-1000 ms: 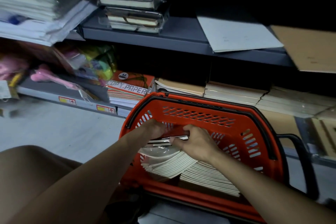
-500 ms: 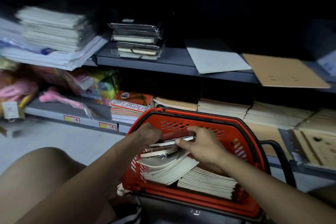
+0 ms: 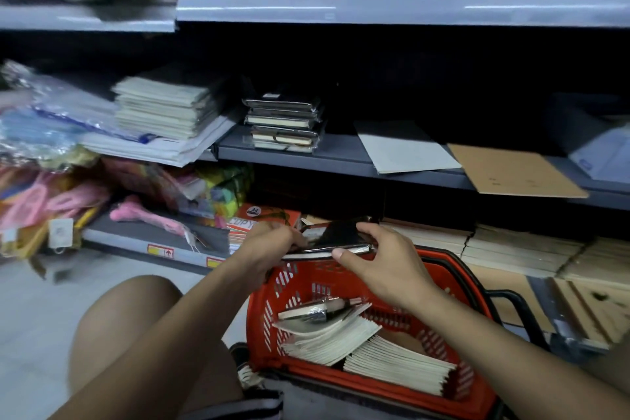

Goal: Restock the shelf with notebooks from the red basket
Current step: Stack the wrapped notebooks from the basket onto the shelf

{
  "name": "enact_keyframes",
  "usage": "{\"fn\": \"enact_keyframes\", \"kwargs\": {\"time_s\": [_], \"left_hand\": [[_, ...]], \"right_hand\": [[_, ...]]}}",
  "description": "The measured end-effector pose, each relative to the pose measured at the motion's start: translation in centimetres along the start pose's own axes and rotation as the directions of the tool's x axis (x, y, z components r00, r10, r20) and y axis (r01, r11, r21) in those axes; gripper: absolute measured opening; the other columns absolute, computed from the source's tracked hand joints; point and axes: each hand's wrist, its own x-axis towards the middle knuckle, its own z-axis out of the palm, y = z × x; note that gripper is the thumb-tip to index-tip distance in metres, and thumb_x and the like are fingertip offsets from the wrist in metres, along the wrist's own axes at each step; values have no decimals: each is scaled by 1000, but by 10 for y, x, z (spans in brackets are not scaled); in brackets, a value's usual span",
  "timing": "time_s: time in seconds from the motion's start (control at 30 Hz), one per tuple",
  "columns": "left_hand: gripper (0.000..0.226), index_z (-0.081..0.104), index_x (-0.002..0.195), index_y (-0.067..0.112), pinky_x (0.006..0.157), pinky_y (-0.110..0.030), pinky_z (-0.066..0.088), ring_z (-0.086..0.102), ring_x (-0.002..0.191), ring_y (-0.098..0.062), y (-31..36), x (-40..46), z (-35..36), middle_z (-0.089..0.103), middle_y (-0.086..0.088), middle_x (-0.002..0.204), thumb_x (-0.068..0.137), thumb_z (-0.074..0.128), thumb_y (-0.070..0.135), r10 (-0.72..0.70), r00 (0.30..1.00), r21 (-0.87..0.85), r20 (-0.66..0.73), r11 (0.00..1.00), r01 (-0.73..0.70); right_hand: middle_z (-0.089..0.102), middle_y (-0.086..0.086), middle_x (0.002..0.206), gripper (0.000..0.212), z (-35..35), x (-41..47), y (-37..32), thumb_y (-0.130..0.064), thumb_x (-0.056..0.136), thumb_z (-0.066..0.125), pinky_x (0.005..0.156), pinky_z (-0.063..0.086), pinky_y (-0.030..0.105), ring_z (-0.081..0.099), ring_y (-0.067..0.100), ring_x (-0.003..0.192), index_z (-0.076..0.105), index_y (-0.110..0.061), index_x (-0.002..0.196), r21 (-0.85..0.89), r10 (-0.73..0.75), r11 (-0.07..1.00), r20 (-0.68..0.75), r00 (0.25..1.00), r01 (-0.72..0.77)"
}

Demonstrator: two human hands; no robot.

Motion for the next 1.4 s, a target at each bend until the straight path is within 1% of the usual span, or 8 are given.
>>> {"fn": "enact_keyframes", "kwargs": {"time_s": [0.1,0.23,0.47,0.6,0.8,1.03,1.17,1.4], "left_hand": [[5,78,85,7,58,-23,55,74,72,-18,11,-10,-8,77,-7,78,81,75,5,100,994,-57,-39,993,-102],[9,78,85,9,77,-33,55,72,91,-25,25,-17,-18,78,-8,84,78,76,4,213,975,-99,-67,971,-219],[15,77,86,13,84,-51,62,74,96,-40,53,-32,-29,78,-17,96,77,82,2,337,940,-252,-63,906,-341],[17,75,97,7,69,-45,62,74,83,-36,70,-34,-35,73,-27,106,83,79,0,388,921,-324,-38,867,-378],[29,75,105,9,77,-37,59,75,99,-34,89,-17,-45,73,-23,115,80,79,-4,498,867,-386,16,803,-454],[57,74,116,24,96,-37,56,71,112,-22,109,16,-64,74,-5,120,65,92,8,645,758,-224,98,756,-615],[54,75,114,21,93,-34,56,72,109,-17,122,45,-71,75,-4,117,65,92,5,679,734,-186,25,724,-664],[63,68,123,10,86,-30,61,74,103,-20,147,96,-91,76,-8,114,64,89,0,688,724,-191,-51,705,-683]], "right_hand": [[62,-3,145,79,-10,-5,-13,-66,82,75,107,44,27,57,15,131,58,-24,147,-12,-43,999,-60,997,42],[62,-6,145,79,-23,-8,-28,-67,80,76,109,47,32,59,13,130,60,-26,146,7,-89,996,-161,983,91],[48,-10,156,83,-41,-8,-45,-68,82,73,118,40,41,42,12,144,51,-30,153,46,-155,984,-255,954,172],[47,-12,157,82,-49,0,-53,-64,85,74,120,38,37,41,10,146,49,-29,154,50,-185,977,-302,935,209],[45,-12,156,83,-54,26,-65,-59,85,76,120,37,34,37,7,146,47,-27,156,88,-207,964,-347,915,252],[42,-8,160,82,-53,76,-78,-58,86,76,123,34,35,34,8,150,48,-24,156,91,-244,949,-397,885,303],[40,-6,162,83,-47,106,-86,-60,87,74,121,31,29,31,9,151,46,-25,156,88,-259,944,-403,878,319],[38,-5,164,82,-32,166,-101,-60,87,74,122,36,43,32,13,152,45,-26,157,115,-251,940,-406,878,322]]}}
